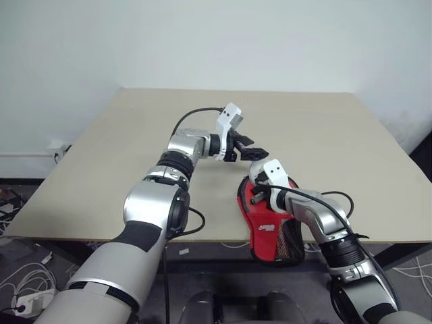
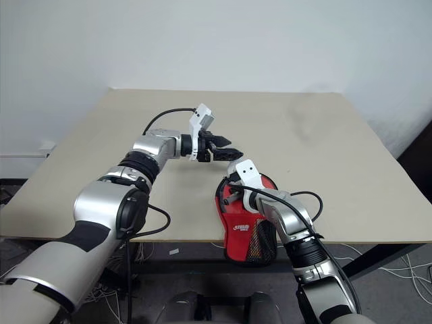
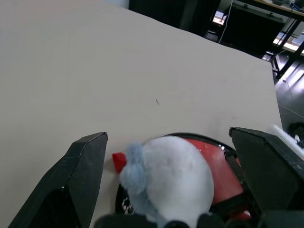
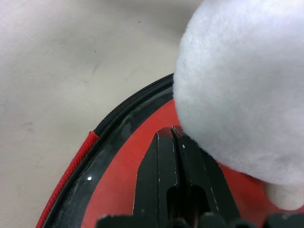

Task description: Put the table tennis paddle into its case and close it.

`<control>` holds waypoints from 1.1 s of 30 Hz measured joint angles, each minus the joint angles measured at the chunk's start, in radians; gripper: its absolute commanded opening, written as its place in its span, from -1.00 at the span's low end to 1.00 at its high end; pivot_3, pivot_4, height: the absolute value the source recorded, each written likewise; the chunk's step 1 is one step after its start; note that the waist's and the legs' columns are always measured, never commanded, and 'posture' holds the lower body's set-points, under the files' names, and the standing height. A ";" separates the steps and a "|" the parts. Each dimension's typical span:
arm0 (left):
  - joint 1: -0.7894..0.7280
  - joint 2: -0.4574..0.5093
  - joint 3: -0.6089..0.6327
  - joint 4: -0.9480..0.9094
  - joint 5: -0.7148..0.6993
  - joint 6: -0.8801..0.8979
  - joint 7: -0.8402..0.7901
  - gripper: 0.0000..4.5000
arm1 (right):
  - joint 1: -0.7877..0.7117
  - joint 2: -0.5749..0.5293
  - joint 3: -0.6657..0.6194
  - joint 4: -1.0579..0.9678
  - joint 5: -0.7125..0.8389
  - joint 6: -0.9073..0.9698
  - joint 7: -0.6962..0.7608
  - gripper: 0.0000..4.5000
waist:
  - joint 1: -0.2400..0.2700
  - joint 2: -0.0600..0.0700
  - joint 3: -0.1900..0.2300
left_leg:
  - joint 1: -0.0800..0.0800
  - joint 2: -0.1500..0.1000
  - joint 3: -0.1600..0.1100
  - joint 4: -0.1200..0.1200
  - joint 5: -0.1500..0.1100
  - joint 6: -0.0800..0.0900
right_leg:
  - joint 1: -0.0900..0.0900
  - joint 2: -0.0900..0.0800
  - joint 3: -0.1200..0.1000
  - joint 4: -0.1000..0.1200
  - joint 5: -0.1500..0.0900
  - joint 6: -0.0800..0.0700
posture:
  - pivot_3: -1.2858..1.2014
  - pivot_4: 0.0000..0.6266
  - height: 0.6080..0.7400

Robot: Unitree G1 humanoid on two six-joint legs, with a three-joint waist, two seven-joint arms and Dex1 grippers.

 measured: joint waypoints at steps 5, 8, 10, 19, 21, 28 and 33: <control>0.033 0.087 -0.022 -0.026 0.002 0.006 -0.080 0.99 | 0.005 -0.022 -0.050 -0.029 0.048 0.055 0.047 -1.00 | -0.003 0.000 0.000 | 0.000 0.000 0.000 0.000 0.000 -0.001 | -0.001 0.000 0.000 0.001 0.000 0.000 | 0.03 -1.00 0.75; 0.060 0.117 -0.035 -0.026 0.004 0.013 -0.104 0.99 | 0.008 -0.056 -0.065 -0.083 0.082 0.075 0.087 -1.00 | -0.004 0.000 0.000 | -0.001 0.000 0.000 0.000 0.000 -0.001 | -0.001 0.000 0.000 0.001 0.000 0.000 | 0.03 -1.00 0.75; 0.070 0.129 -0.045 -0.027 0.005 0.014 -0.117 0.99 | 0.014 -0.094 -0.066 -0.134 0.099 0.072 0.122 -1.00 | -0.003 0.000 0.000 | -0.001 0.000 0.000 0.000 -0.001 0.001 | -0.001 0.000 0.000 0.001 0.000 0.000 | 0.03 -1.00 0.75; 0.177 0.155 -0.127 -0.182 0.007 0.004 -0.253 0.99 | 0.018 -0.143 -0.215 -0.292 0.277 0.005 0.250 -1.00 | -0.008 0.000 0.000 | 0.000 0.000 0.000 0.000 -0.003 0.003 | -0.001 0.000 0.000 0.001 0.000 0.000 | 0.03 -1.00 0.75; 0.266 0.148 -0.182 -0.288 0.007 0.006 -0.319 1.00 | -0.036 -0.123 -0.281 -0.275 0.301 -0.005 0.223 -0.82 | -0.008 0.000 0.000 | 0.000 0.001 0.000 0.000 -0.001 0.000 | -0.002 0.000 0.000 0.002 0.000 0.000 | 0.03 -1.00 0.75; 0.439 0.101 -0.273 -0.645 -0.004 0.130 -0.329 1.00 | -0.115 -0.110 -0.338 -0.098 0.270 -0.050 0.084 -0.60 | -0.001 0.000 0.000 | -0.001 0.000 0.001 0.001 0.000 -0.002 | -0.001 -0.001 0.001 0.002 0.000 0.000 | 0.03 -1.00 0.75; 0.463 0.014 -0.312 -0.741 -0.021 0.180 -0.231 0.81 | -0.121 -0.102 -0.315 -0.032 0.222 -0.102 0.038 -0.59 | -0.008 0.001 0.000 | 0.000 0.000 0.002 0.001 0.000 -0.002 | -0.002 0.000 0.002 0.003 0.000 0.000 | 0.03 -1.00 0.75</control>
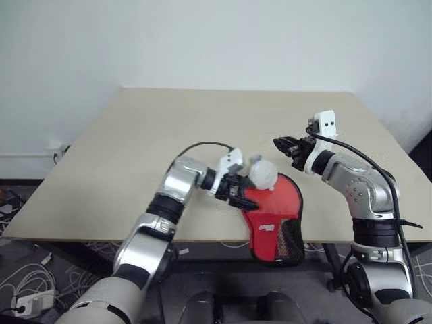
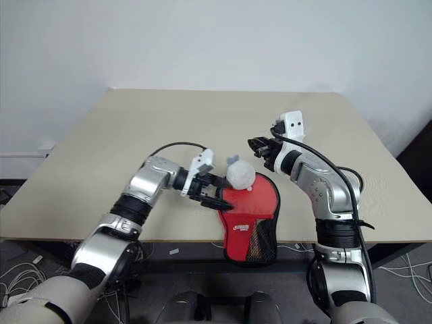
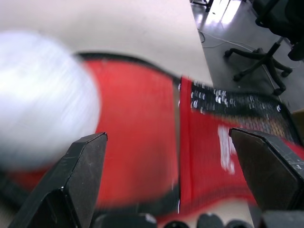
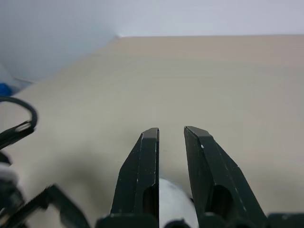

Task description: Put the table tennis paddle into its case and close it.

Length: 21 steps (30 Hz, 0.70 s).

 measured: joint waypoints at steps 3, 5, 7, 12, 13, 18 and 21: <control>0.003 -0.059 -0.031 -0.030 -0.001 0.017 0.072 0.59 | -0.005 0.016 0.011 0.028 -0.030 -0.021 -0.027 -0.59 | 0.000 0.000 0.000 | 0.000 0.000 0.000 0.000 0.000 0.000 | 0.000 0.000 0.000 0.000 0.000 0.000 | 0.03 -1.00 0.75; 0.012 -0.091 -0.065 -0.030 0.003 0.013 0.116 0.59 | -0.013 0.029 0.023 0.044 -0.039 -0.029 -0.042 -0.59 | 0.000 0.000 0.000 | 0.000 0.000 0.000 0.000 0.000 0.000 | 0.000 0.000 0.001 0.000 0.000 0.001 | 0.03 -1.00 0.75; 0.016 -0.103 -0.087 -0.015 0.023 -0.003 0.169 0.59 | -0.028 0.034 0.025 0.058 -0.048 -0.036 -0.057 -0.59 | 0.000 0.000 0.000 | 0.000 0.000 0.000 0.000 0.000 0.000 | 0.000 0.000 0.001 0.000 0.000 0.001 | 0.03 -1.00 0.75; 0.018 -0.130 -0.117 0.053 0.045 0.007 0.268 0.59 | -0.046 0.047 0.024 0.083 -0.061 -0.043 -0.074 -0.59 | 0.000 0.000 0.000 | 0.000 0.000 0.000 0.000 0.000 0.001 | 0.000 0.000 0.001 0.000 0.000 0.001 | 0.03 -1.00 0.75; 0.019 -0.129 -0.117 0.054 0.046 0.003 0.281 0.59 | -0.046 0.050 0.027 0.085 -0.061 -0.043 -0.074 -0.59 | 0.000 0.000 0.000 | 0.000 0.000 0.000 0.000 0.000 0.001 | 0.000 0.000 0.001 0.000 0.000 0.001 | 0.03 -1.00 0.75; 0.041 -0.116 -0.153 0.052 0.072 -0.089 0.332 0.58 | -0.066 0.064 0.031 0.090 -0.053 -0.026 -0.062 -0.33 | 0.000 0.001 0.000 | 0.001 0.000 0.000 0.000 -0.002 0.003 | 0.001 0.000 0.001 0.000 0.000 0.000 | 0.03 -1.00 0.75; 0.054 -0.113 -0.156 0.044 0.068 -0.101 0.334 0.58 | -0.088 0.066 0.038 0.128 -0.047 0.009 -0.053 0.12 | 0.000 0.001 0.000 | 0.001 0.000 0.000 0.000 -0.002 0.003 | 0.001 0.000 0.001 0.000 0.000 0.000 | 0.03 -1.00 0.75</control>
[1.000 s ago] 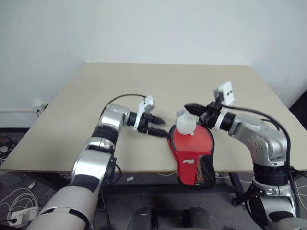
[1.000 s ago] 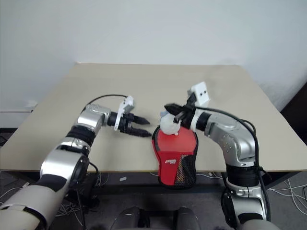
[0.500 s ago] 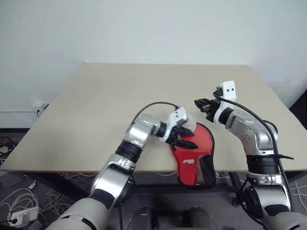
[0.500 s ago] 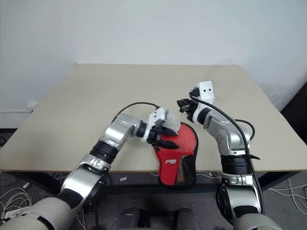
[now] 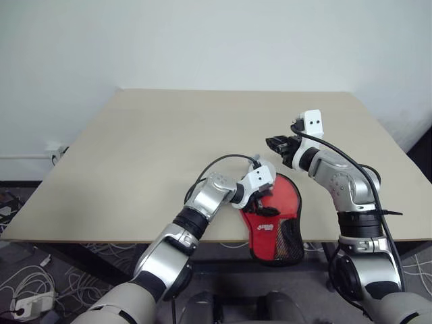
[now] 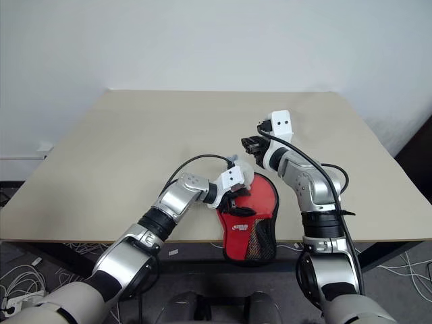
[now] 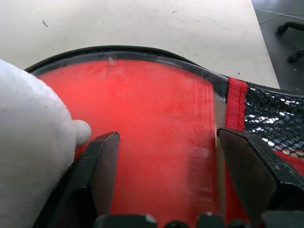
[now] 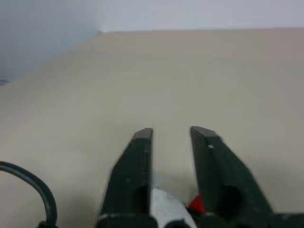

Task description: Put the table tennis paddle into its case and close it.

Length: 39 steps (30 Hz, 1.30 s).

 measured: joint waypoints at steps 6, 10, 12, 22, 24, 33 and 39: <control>0.040 0.053 -0.018 -0.095 -0.008 0.035 -0.061 0.58 | -0.036 -0.004 0.045 0.123 -0.001 0.093 0.049 0.12 | -0.001 0.001 0.000 | 0.000 0.001 0.001 0.000 0.001 -0.003 | 0.000 0.000 0.000 0.000 0.000 0.000 | 0.03 -1.00 0.75; 0.052 0.074 -0.025 -0.127 -0.010 0.042 -0.084 0.58 | -0.103 0.000 0.031 0.251 0.013 0.154 0.070 0.12 | 0.000 0.001 0.000 | 0.000 0.000 0.001 0.000 0.001 -0.003 | 0.000 0.000 0.000 0.000 0.000 0.000 | 0.03 -1.00 0.75; 0.052 0.075 -0.025 -0.128 -0.011 0.049 -0.087 0.58 | -0.146 0.000 0.012 0.310 0.022 0.192 0.079 0.12 | 0.000 0.001 -0.001 | 0.001 0.000 0.001 0.000 0.001 -0.003 | 0.000 0.000 0.000 0.000 0.000 0.000 | 0.03 -1.00 0.75; 0.026 0.047 -0.025 -0.059 -0.009 0.024 -0.062 0.58 | -0.222 -0.042 0.026 0.443 0.020 0.271 0.185 0.37 | 0.002 0.002 -0.004 | 0.001 0.000 -0.001 0.000 -0.002 0.002 | 0.001 -0.001 -0.001 -0.001 0.000 0.000 | 0.03 -1.00 0.75; 0.024 0.044 -0.025 -0.053 -0.009 0.020 -0.058 0.58 | -0.222 -0.042 0.027 0.442 0.021 0.285 0.188 0.66 | 0.002 0.003 -0.005 | 0.001 0.000 -0.001 0.000 -0.002 0.002 | 0.001 -0.001 -0.001 -0.001 0.000 0.000 | 0.03 -1.00 0.75; 0.001 0.026 -0.024 -0.003 -0.009 -0.002 -0.044 0.58 | -0.223 -0.040 0.011 0.444 0.031 0.386 0.199 0.93 | 0.003 0.003 -0.006 | 0.001 0.000 -0.001 0.000 -0.002 0.002 | 0.001 -0.001 -0.001 -0.001 0.000 0.000 | 0.03 -1.00 0.75; -0.011 0.014 -0.022 0.021 -0.009 -0.005 -0.024 0.58 | -0.223 -0.039 0.023 0.456 0.018 0.380 0.195 0.67 | 0.003 0.003 -0.006 | 0.001 -0.001 -0.001 0.000 -0.002 0.002 | 0.001 -0.001 -0.001 -0.001 0.000 0.000 | 0.03 -1.00 0.75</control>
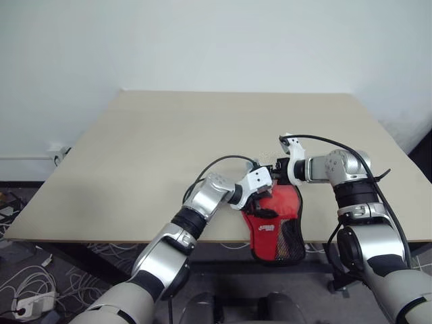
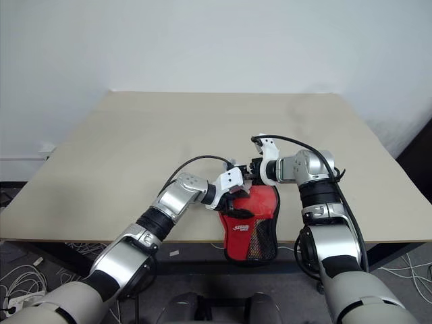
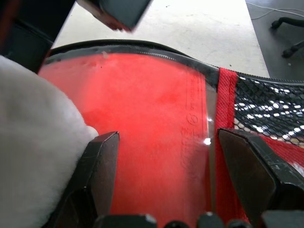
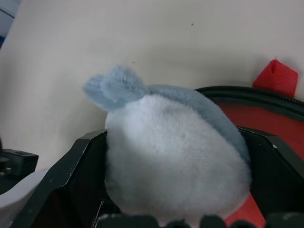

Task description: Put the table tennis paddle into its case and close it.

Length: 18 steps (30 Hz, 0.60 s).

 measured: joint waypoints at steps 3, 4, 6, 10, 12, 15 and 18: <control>0.000 -0.001 0.000 0.001 0.000 0.000 0.002 0.58 | 0.000 0.005 0.007 0.002 -0.007 -0.013 -0.006 0.25 | 0.000 0.000 0.000 | 0.000 0.000 0.000 0.000 0.000 0.000 | 0.000 0.000 0.000 0.000 0.000 0.000 | 0.03 -1.00 0.75; 0.000 -0.001 -0.001 0.001 0.000 0.000 0.002 0.58 | 0.000 0.008 0.007 0.003 -0.008 -0.016 -0.008 0.11 | 0.000 0.000 0.000 | 0.000 0.000 0.000 0.000 0.000 0.000 | 0.000 0.000 0.000 0.000 0.000 0.000 | 0.03 -1.00 0.75; 0.000 -0.001 0.000 0.001 0.000 0.001 0.003 0.58 | 0.000 0.016 0.002 0.004 -0.009 -0.032 -0.016 -0.17 | 0.000 0.000 0.000 | 0.000 0.000 0.000 0.000 0.000 0.000 | 0.000 0.000 0.000 0.000 0.000 0.000 | 0.03 -1.00 0.75; -0.001 -0.005 0.000 0.001 0.000 0.005 0.009 0.58 | 0.004 0.042 -0.018 0.003 -0.011 -0.123 -0.049 -0.39 | 0.000 0.000 0.000 | 0.000 0.000 0.000 0.000 0.000 0.000 | 0.000 0.000 0.000 0.000 0.000 0.000 | 0.03 -1.00 0.75; 0.000 -0.007 0.000 0.000 0.000 0.010 0.013 0.58 | 0.011 0.049 -0.021 -0.001 -0.027 -0.180 -0.064 -0.39 | 0.001 0.000 -0.001 | 0.000 0.000 0.000 0.000 0.000 0.000 | 0.000 0.000 0.000 0.000 0.000 0.000 | 0.03 -1.00 0.75; 0.000 -0.009 0.000 -0.003 0.003 0.016 0.019 0.58 | 0.021 0.081 -0.037 -0.001 -0.034 -0.236 -0.103 -0.39 | 0.000 0.000 -0.001 | 0.000 0.000 0.000 0.000 0.001 -0.002 | 0.000 0.000 0.000 0.000 0.000 0.000 | 0.03 -1.00 0.75; 0.000 -0.011 0.000 -0.005 0.003 0.024 0.023 0.58 | 0.024 0.093 -0.035 0.000 -0.041 -0.256 -0.126 -0.39 | 0.000 0.000 -0.001 | 0.000 0.000 0.000 0.000 0.002 -0.004 | 0.000 0.000 0.000 0.000 0.000 0.000 | 0.03 -1.00 0.75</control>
